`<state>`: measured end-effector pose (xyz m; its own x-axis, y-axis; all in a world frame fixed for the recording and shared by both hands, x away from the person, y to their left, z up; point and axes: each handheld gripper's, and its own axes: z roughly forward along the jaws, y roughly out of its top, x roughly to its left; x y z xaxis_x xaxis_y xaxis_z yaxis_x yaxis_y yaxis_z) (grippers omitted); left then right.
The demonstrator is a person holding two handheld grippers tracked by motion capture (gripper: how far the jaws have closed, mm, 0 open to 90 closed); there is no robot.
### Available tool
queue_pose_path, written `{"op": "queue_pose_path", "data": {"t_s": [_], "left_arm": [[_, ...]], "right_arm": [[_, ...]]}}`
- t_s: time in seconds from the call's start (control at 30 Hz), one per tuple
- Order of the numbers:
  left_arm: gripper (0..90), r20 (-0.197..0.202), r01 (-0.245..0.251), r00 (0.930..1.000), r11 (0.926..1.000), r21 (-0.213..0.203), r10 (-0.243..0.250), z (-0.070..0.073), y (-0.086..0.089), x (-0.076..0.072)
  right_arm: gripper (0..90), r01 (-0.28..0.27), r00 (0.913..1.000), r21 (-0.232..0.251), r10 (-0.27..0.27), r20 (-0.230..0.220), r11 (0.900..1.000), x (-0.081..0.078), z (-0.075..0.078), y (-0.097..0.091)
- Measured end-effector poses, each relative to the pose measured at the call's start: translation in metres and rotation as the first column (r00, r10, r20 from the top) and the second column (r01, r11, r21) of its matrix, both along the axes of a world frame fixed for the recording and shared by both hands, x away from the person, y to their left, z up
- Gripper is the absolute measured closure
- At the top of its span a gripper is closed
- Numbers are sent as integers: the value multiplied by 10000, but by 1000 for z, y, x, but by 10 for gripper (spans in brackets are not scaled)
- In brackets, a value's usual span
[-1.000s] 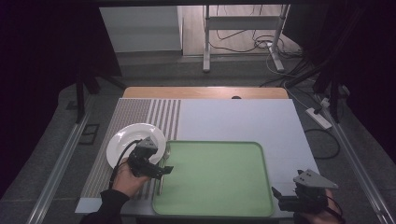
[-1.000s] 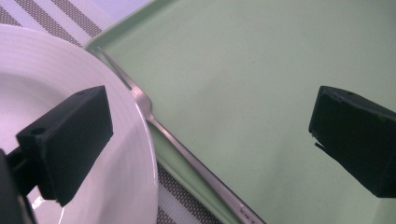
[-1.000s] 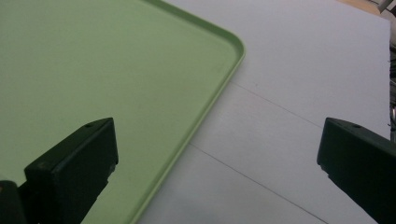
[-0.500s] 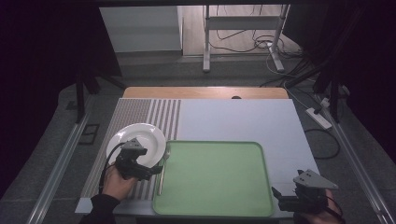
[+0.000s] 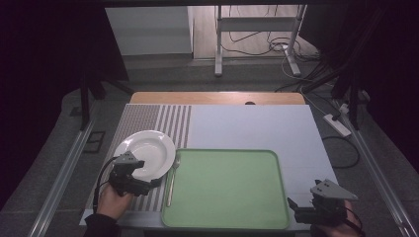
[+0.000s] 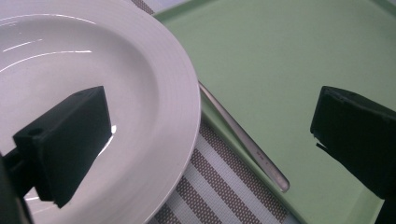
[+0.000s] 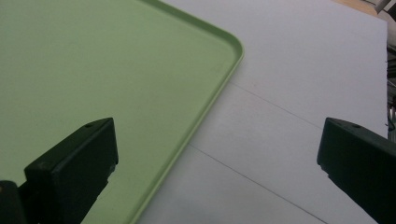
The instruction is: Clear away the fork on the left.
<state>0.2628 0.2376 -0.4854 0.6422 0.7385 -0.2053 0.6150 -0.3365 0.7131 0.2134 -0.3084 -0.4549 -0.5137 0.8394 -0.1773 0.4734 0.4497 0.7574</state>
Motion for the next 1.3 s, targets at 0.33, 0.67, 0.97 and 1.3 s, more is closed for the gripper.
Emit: {"op": "queue_pose_path", "data": {"t_s": [0.33,0.67,0.97,1.3], "left_arm": [[0,32,-195,9998,9997,-117,196,-2,9,-12],[0,-37,-481,9988,9987,-148,481,-4,19,-26],[0,-218,-834,9963,9962,-258,829,-8,32,-37],[0,-436,-1196,9921,9920,-413,1178,-10,43,-49]], "right_arm": [[0,-8,10000,-30,8,-17,10000,0,0,1],[0,11,10000,-42,-11,-37,10000,0,0,1],[0,38,10000,-24,-38,-36,10000,0,0,0],[0,50,10000,-24,-50,-73,10000,0,0,0]]}}
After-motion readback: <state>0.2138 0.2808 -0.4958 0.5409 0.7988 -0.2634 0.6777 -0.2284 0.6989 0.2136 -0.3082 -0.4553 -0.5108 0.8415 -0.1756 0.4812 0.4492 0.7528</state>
